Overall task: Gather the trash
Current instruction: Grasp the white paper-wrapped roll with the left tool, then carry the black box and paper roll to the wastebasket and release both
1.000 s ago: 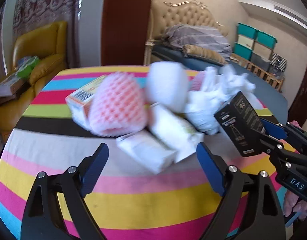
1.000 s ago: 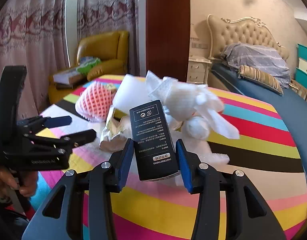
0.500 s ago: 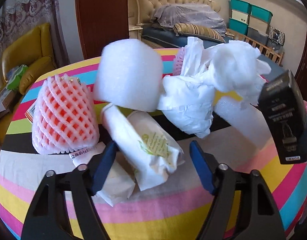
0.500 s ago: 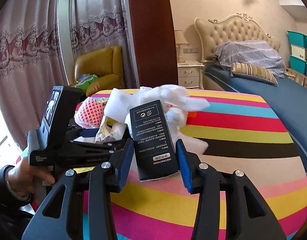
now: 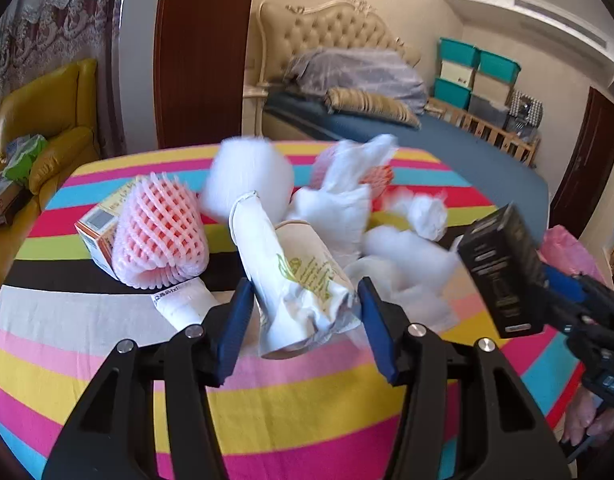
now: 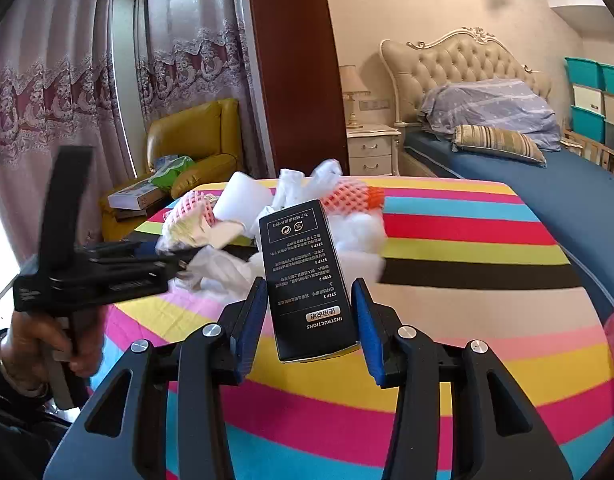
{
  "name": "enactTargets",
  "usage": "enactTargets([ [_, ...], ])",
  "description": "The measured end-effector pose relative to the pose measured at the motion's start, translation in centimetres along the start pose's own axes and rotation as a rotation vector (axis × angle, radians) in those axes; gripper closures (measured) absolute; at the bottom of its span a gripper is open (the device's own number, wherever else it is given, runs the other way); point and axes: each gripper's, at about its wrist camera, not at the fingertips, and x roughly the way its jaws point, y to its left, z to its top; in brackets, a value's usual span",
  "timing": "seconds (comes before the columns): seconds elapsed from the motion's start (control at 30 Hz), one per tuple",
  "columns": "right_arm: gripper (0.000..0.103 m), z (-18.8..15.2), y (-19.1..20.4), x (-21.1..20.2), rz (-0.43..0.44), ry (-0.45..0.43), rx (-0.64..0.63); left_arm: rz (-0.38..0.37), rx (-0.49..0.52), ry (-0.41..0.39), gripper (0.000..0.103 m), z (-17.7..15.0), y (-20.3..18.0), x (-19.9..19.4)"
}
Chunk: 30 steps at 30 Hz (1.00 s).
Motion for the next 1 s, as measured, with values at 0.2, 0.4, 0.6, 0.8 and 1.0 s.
enactTargets([
  [0.2,0.061,-0.9,-1.3,-2.4,-0.023,-0.028,0.032,-0.035,0.054,-0.087,0.051,-0.4,-2.6,-3.7],
  [0.4,0.061,-1.7,-3.3,-4.8,-0.064,-0.055,0.064,-0.094,0.122,-0.115,0.051,-0.7,-6.5,-5.0],
  [0.6,0.061,-2.1,-5.6,-6.8,-0.117,-0.084,0.105,-0.146,0.199,-0.120,0.051,-1.2,-10.7,-4.5],
  [0.8,0.061,-2.6,-7.9,-8.5,-0.182,-0.099,0.147,-0.199,0.260,-0.146,0.051,-1.4,-14.1,-4.2],
  [1.0,0.061,-3.2,-10.7,-10.2,-0.264,-0.095,0.189,-0.267,0.326,-0.159,0.051,-1.4,-18.5,-2.9],
])
